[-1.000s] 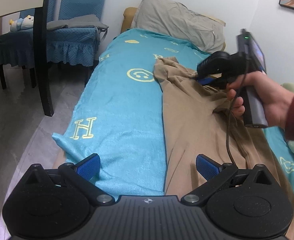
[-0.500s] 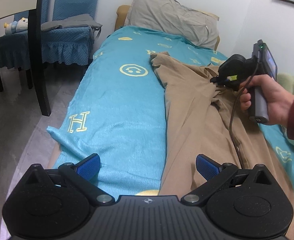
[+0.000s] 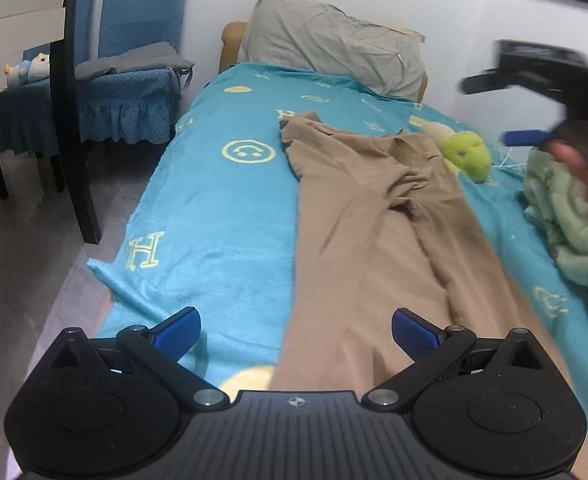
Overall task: Fold clothes
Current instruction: 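Pinch the end of the folded strip with the left gripper and straighten it, then open the left gripper while the right gripper moves to the strip's hem end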
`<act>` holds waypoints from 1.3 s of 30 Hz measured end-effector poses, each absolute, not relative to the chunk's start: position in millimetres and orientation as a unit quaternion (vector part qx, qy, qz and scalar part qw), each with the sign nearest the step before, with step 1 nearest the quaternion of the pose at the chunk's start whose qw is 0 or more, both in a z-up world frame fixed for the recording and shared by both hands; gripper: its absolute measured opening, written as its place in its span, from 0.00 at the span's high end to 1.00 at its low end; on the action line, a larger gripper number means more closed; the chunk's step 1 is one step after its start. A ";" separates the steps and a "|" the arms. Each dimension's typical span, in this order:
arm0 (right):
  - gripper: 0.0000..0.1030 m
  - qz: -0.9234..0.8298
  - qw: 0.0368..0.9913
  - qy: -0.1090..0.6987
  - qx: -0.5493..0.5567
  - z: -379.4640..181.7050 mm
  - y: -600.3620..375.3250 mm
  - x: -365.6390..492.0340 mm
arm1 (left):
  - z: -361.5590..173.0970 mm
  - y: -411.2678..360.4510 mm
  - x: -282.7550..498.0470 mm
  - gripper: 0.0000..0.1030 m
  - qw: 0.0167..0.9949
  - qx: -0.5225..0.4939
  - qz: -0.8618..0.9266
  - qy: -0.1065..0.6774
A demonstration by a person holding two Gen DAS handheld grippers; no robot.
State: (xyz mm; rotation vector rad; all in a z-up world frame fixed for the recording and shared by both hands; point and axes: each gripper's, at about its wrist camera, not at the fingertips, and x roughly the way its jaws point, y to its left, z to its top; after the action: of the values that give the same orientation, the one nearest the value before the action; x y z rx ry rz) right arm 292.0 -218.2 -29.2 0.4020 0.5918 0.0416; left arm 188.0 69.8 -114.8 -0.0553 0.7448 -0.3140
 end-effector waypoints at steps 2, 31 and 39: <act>0.14 0.029 0.940 0.281 0.193 -13.3 -214.7 248.9 | -108.4 67.9 178.9 0.00 0.918 -0.022 -0.159 0.363; 0.14 0.024 0.879 0.337 0.336 -64.9 -261.2 79.6 | -118.4 140.5 148.6 0.83 0.793 -0.100 -0.038 0.599; 0.14 0.009 0.861 0.366 0.352 -77.0 -266.0 82.7 | -45.7 73.8 97.0 0.99 0.857 0.124 -0.145 0.478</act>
State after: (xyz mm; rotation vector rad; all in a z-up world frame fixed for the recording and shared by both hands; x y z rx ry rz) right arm 82.7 -266.0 -77.0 0.7395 0.7679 0.0181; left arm 97.0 73.8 -45.7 0.2600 1.0043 -0.3044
